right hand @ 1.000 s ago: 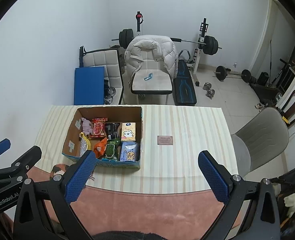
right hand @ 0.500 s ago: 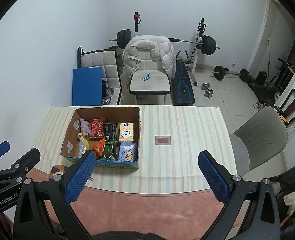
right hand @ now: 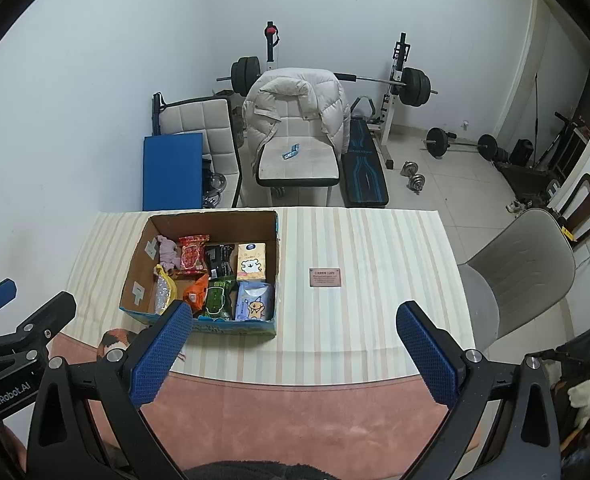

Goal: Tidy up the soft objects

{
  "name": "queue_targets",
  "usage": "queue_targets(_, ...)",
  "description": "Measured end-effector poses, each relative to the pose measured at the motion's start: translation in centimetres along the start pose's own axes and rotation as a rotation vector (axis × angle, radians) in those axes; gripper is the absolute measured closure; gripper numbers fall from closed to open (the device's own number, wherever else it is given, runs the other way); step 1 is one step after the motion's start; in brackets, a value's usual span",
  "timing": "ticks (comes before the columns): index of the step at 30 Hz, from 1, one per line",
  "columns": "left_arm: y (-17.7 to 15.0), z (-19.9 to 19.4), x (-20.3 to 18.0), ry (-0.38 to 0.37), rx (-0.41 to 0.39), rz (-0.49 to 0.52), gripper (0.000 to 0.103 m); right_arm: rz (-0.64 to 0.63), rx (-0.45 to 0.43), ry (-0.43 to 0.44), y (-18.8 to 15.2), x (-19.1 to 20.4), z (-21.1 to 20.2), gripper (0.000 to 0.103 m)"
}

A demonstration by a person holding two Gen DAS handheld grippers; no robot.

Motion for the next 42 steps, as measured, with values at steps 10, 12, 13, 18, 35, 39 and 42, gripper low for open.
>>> queue_targets(10, 0.0, 0.0, -0.1, -0.001, 0.002, 0.001, 0.002, 0.003, 0.000, -0.002, -0.1, 0.0, 0.0, 0.000)
queue_targets(12, 0.0, 0.0, 0.0, 0.000, 0.000, 0.003, 0.002, 0.002, -0.001, -0.004, 0.0, 0.0, 0.0, 0.000)
queue_targets(13, 0.0, 0.0, -0.1, 0.001, 0.000, 0.002, 0.002, 0.001, -0.001, -0.005, -0.1, -0.1, 0.0, 0.000)
queue_targets(18, 0.1, 0.1, 0.2, 0.000, 0.000, 0.004, 0.002, 0.003, 0.000, -0.006, -0.1, -0.1, 0.0, 0.000)
queue_targets(35, 0.1, 0.6, 0.9, -0.005, 0.003, -0.008, 0.002, -0.001, 0.000, -0.002, -0.4, -0.2, 0.1, 0.000)
queue_targets(39, 0.1, 0.5, 1.0, -0.005, -0.002, -0.007, 0.002, -0.001, -0.006, -0.003, -0.4, -0.2, 0.1, 0.000)
queue_targets(42, 0.2, 0.4, 1.2, -0.002, -0.007, -0.010, 0.002, -0.003, -0.007, -0.001, -0.4, -0.3, 0.2, 0.000)
Point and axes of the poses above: each gripper's, at about its wrist camera, not at the fingertips, and z roughly the way its jaws point, x to its left, y to its top, the point moved 10 cm from there along z, roughly the way its jaws point, and after that the axes turned 3 degrees about -x, right-handed, at the moved point
